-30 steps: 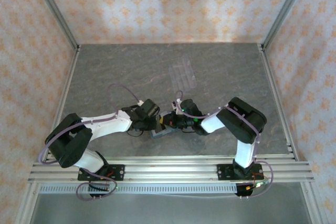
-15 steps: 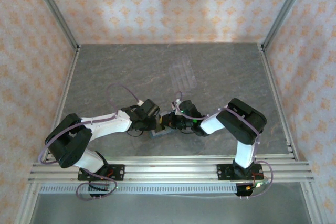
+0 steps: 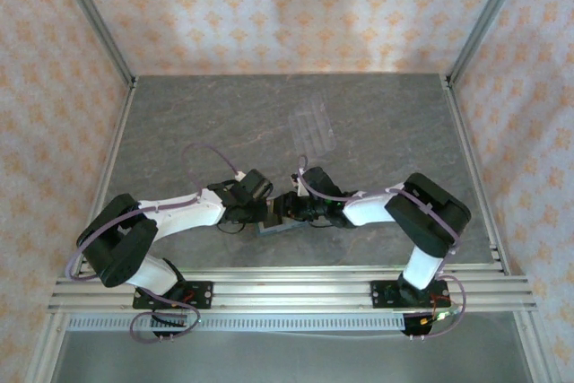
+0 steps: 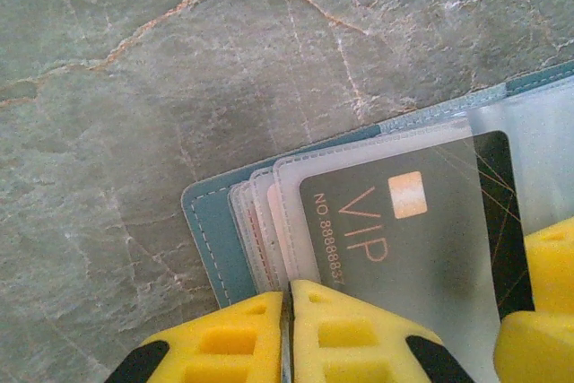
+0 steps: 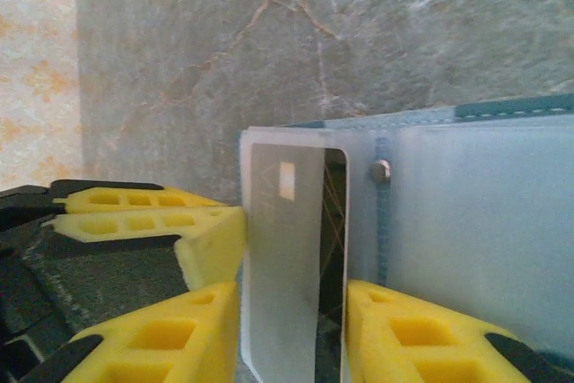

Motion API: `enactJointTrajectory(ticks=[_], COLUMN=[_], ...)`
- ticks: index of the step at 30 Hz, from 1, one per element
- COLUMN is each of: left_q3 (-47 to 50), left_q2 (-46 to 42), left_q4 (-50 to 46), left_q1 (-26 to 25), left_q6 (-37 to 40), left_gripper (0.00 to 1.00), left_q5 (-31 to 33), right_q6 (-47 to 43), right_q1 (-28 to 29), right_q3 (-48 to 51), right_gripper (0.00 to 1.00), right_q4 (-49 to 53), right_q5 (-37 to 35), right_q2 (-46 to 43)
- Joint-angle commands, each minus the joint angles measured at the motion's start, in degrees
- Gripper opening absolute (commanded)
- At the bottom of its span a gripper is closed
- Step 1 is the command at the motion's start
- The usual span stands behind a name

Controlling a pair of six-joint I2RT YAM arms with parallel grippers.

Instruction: Put the credit cards into the card holder

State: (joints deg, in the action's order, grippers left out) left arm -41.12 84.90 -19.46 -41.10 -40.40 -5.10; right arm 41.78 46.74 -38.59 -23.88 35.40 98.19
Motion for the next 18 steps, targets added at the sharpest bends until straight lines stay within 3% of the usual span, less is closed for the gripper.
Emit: enactJointTrajectory(ticks=[1,9,18], left_q3=[2.57,1.50,-0.22], left_q2=[2.63,1.12,-5.17], left_q4=[-2.25,-2.89,-3.86], left_q1=[0.41,0.63,1.35], left_q6=[0.15,1.18,2.61], left_gripper=[0.10,0.10,0.16], left_q5=[-0.30,-1.62,-4.84], right_q6=[-4.07,-8.87,-11.20], right_q1=[0.37,0.28,-0.20], right_q3=[-1.99,-6.23,-9.79], right_gripper=[0.36,0.36,0.16], right_q4=[10.52,20.01,23.77], right_q5=[-2.64,-4.70,-5.17], right_q2=[-2.47,-4.93,-4.11])
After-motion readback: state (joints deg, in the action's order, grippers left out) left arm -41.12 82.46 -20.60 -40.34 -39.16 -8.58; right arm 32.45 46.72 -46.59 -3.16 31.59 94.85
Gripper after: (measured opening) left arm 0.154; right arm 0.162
